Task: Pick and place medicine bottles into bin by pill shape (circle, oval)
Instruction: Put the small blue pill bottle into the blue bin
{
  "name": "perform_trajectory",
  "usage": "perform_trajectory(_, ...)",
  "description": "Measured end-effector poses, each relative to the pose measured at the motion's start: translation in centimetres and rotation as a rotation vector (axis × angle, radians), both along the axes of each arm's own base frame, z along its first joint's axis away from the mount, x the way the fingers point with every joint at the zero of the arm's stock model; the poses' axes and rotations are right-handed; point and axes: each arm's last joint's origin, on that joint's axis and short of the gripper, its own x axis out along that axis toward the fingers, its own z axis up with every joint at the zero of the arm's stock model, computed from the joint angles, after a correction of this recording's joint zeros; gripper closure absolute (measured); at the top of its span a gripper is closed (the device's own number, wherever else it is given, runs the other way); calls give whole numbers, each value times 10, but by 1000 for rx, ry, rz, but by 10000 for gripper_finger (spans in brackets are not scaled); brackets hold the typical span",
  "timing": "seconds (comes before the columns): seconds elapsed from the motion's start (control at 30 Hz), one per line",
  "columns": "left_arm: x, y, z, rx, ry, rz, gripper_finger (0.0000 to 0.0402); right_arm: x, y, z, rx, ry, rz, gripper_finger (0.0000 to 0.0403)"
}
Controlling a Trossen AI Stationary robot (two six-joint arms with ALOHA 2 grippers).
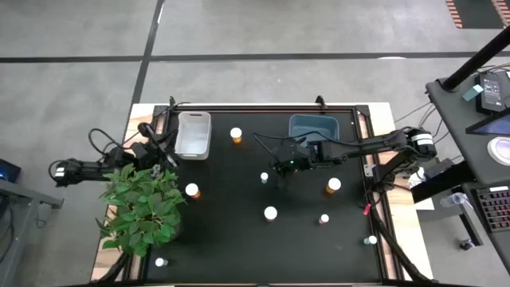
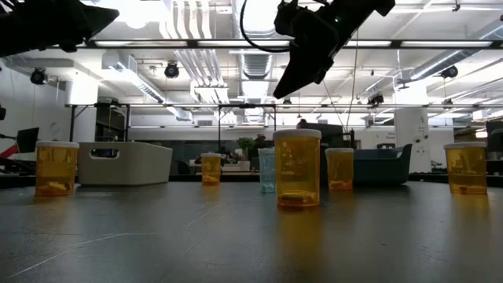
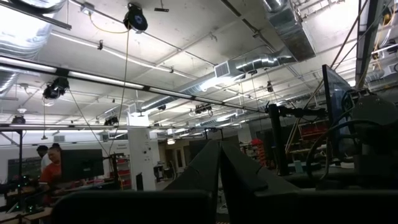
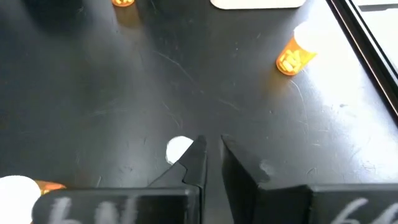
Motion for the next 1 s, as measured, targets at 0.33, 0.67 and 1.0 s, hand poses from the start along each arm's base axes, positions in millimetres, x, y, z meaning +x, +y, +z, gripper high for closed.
perform_trajectory(0.33,1,0,0,0,5,0,402,-8,0,7,41,7,-54,227)
perform_trajectory(0.67,1,0,-1,0,6,0,402,-7,0,5,58,3,-71,130)
perform_trajectory(1.0,1,0,-1,0,9,0,402,-2,1,10,78,-69,-86,126)
